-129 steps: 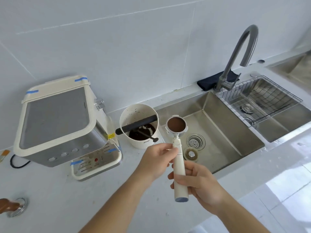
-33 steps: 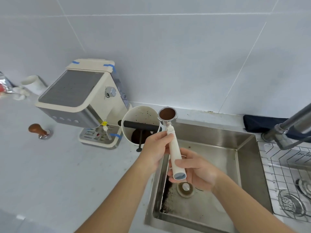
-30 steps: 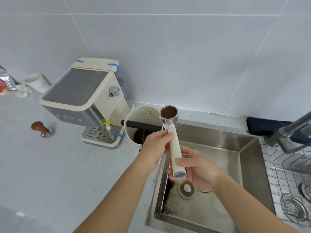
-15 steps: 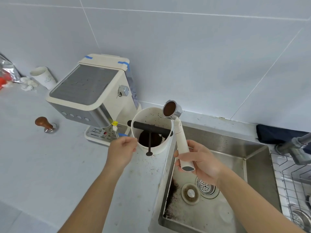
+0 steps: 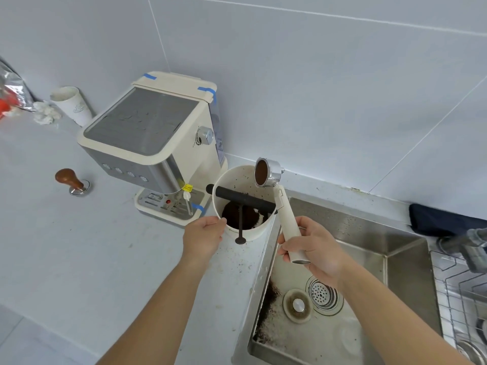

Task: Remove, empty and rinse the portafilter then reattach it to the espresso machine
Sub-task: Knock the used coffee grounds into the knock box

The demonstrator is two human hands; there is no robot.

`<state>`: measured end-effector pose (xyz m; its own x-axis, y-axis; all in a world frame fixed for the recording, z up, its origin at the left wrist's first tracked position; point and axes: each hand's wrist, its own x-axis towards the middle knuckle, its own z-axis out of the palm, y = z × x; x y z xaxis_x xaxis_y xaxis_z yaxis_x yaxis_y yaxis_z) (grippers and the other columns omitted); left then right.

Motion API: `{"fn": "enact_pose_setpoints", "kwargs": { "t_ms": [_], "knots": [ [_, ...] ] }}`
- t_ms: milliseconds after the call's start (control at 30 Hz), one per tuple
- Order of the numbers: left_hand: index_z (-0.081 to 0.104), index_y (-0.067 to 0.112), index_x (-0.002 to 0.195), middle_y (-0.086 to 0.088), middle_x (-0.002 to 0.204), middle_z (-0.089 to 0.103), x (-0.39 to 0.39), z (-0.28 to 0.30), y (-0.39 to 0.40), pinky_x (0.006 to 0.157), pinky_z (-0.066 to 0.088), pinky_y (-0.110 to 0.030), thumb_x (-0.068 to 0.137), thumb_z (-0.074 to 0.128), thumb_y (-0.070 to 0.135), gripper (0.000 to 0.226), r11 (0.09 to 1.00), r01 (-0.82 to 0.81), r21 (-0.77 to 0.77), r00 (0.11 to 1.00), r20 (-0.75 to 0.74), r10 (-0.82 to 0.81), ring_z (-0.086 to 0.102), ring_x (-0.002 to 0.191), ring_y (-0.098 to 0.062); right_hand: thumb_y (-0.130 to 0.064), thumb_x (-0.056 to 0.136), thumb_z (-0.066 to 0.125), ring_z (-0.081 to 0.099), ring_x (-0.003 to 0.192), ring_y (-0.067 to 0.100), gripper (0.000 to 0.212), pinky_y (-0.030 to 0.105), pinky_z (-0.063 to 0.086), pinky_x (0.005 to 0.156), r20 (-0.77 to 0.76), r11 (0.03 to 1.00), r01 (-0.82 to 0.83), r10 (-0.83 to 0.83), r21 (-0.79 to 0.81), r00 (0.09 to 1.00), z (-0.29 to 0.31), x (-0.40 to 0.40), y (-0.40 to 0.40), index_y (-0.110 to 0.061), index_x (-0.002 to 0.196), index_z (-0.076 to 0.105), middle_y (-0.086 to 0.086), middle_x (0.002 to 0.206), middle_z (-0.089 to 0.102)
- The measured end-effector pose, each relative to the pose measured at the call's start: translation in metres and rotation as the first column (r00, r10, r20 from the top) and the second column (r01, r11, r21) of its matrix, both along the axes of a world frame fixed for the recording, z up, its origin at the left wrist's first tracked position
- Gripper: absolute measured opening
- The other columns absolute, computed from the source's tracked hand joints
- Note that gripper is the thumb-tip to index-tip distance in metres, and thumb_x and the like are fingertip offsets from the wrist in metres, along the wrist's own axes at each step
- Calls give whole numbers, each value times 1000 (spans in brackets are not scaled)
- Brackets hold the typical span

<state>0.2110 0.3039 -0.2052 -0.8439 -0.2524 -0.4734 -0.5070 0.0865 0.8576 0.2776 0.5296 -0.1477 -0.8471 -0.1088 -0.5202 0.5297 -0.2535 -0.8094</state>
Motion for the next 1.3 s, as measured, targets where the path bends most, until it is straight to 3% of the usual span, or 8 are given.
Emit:
{"fn": "enact_pose_setpoints", "kwargs": {
  "t_ms": [200,400,600,767,933,1067,1167,1300],
  "knots": [
    [75,15,100,-1,95,73,-1,-6,0,74,57,-25,82,77,24,20,998,-26,53,1000,9,26,70,88,-15,7,62,71,65,68,27,54,33,55,59,-10,996,-15,16,91,1000,-5,-3,-1,-3,113,54,16,89,63],
    [75,26,87,3,91,74,-2,-7,-2,74,59,-26,81,79,25,7,999,-14,41,1000,6,14,71,83,-13,11,70,75,69,67,24,50,37,60,65,-71,959,30,-10,282,997,-13,-5,-1,-10,112,57,18,94,65],
    [76,23,87,0,91,75,-3,-5,-4,78,60,-30,80,80,23,8,998,4,65,1000,11,-5,72,85,-16,-9,81,73,71,69,27,43,38,57,53,-67,619,-12,104,785,992,-22,-4,-10,-36,95,44,-1,94,61],
    [74,26,83,1,90,75,-2,-5,-4,78,60,-30,80,80,23,7,997,5,71,1000,2,-5,72,86,-16,-17,82,74,69,63,23,47,39,61,51,-52,581,-28,120,813,991,-18,-10,-14,-36,112,43,-8,98,59],
    [72,29,81,2,89,75,-1,-4,-4,80,60,-32,81,79,24,9,997,12,75,1000,-2,-12,72,86,-16,-23,88,70,59,46,9,31,21,49,41,-80,700,1,81,714,994,-13,-11,-11,-29,116,56,5,86,66],
    [72,29,83,3,91,75,-1,-3,-4,83,59,-33,82,78,23,8,997,21,80,1000,-8,-20,71,88,-15,-24,90,68,56,43,7,28,22,48,43,-152,754,67,44,654,987,-11,-6,-13,-27,117,59,6,77,66],
    [73,28,85,3,92,75,-1,-4,-3,85,59,-35,82,78,23,8,996,21,82,1000,-5,-21,70,90,-15,-32,94,63,56,45,4,21,23,49,43,-224,687,118,67,717,972,-12,-5,-16,-31,114,57,-2,74,66],
    [73,31,81,4,89,76,-1,-5,-5,85,59,-36,81,79,23,9,995,27,97,1000,-6,-26,71,89,-15,-34,98,55,59,51,8,18,20,41,42,-201,440,79,240,895,950,-18,-6,-23,-30,114,47,-5,74,62]
  ]
}}
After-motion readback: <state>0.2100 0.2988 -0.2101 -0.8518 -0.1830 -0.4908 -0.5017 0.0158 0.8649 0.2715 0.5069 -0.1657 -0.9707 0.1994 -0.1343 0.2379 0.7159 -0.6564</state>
